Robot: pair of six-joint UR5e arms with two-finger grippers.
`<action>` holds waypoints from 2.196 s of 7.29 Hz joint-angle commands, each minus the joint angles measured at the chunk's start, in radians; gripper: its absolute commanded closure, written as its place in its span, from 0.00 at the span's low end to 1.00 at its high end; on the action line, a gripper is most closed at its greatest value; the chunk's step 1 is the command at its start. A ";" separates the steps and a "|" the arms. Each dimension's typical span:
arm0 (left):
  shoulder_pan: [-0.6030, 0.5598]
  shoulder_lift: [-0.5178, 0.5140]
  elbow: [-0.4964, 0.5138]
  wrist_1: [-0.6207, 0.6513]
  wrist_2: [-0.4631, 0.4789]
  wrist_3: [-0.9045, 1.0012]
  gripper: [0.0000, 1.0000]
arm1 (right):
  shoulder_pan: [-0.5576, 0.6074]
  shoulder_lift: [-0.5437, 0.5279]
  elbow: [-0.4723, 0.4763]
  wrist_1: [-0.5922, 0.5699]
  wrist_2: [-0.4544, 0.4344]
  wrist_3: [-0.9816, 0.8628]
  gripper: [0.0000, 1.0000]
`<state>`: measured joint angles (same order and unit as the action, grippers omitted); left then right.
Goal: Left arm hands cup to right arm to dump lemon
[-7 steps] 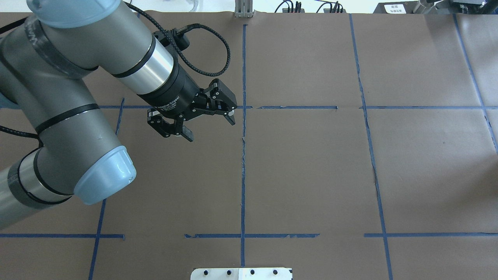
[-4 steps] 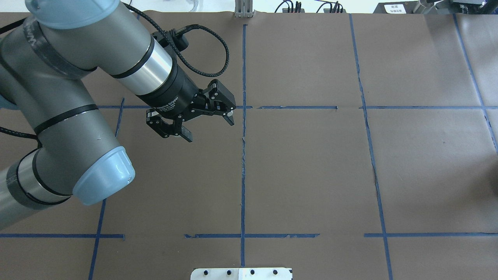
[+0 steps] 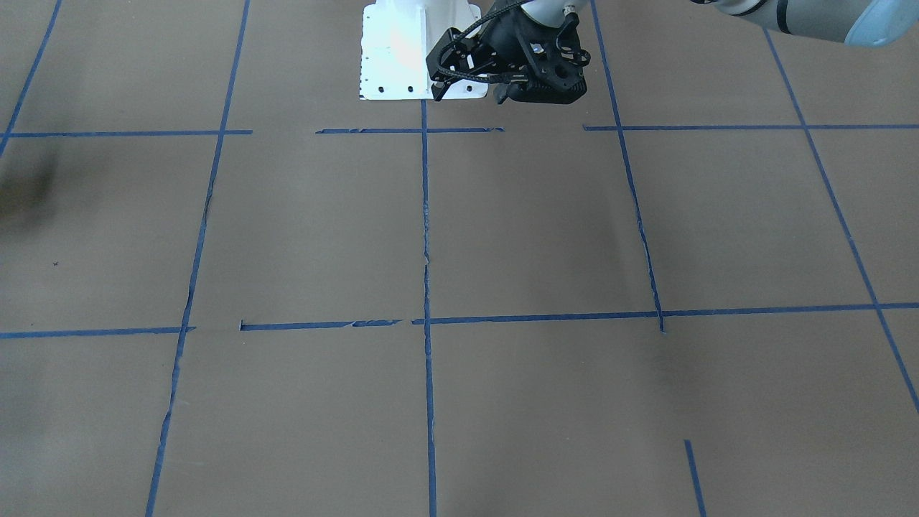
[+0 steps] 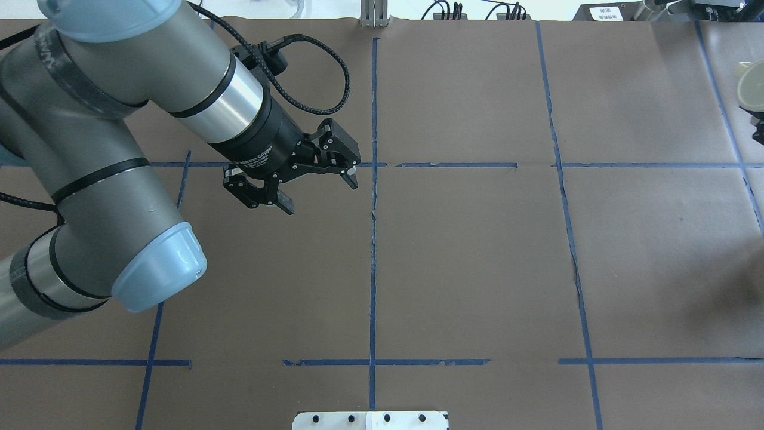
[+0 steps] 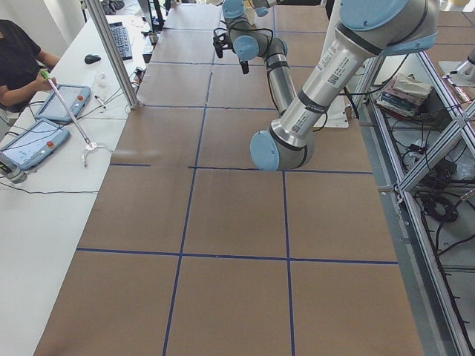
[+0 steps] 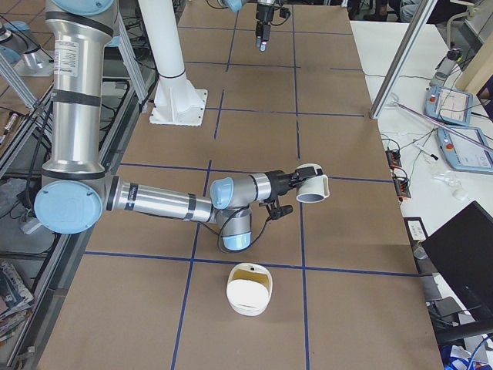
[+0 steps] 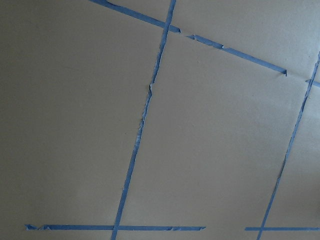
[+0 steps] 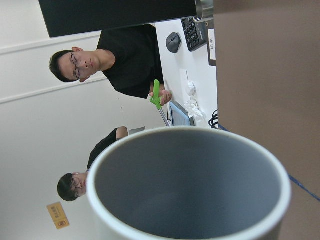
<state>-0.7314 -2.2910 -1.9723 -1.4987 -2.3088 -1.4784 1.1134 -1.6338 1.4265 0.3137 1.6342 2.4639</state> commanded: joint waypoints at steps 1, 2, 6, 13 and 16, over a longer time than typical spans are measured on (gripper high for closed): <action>-0.002 -0.001 0.007 -0.002 0.040 0.001 0.00 | -0.110 0.104 0.011 -0.115 -0.056 -0.403 0.44; -0.002 -0.002 0.012 -0.002 0.046 0.007 0.00 | -0.154 0.126 0.062 -0.183 -0.057 -0.632 0.44; 0.000 -0.010 0.036 -0.005 0.071 0.010 0.00 | -0.534 0.219 0.406 -0.723 -0.456 -1.279 0.46; 0.007 -0.137 0.113 0.103 0.103 -0.013 0.00 | -0.987 0.502 0.410 -1.228 -0.987 -1.583 0.44; 0.071 -0.139 0.122 0.107 0.103 -0.013 0.01 | -0.989 0.546 0.371 -1.226 -1.031 -1.716 0.38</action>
<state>-0.6911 -2.4297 -1.8548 -1.3926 -2.2058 -1.4909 0.1254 -1.1098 1.8104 -0.9130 0.6242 0.8211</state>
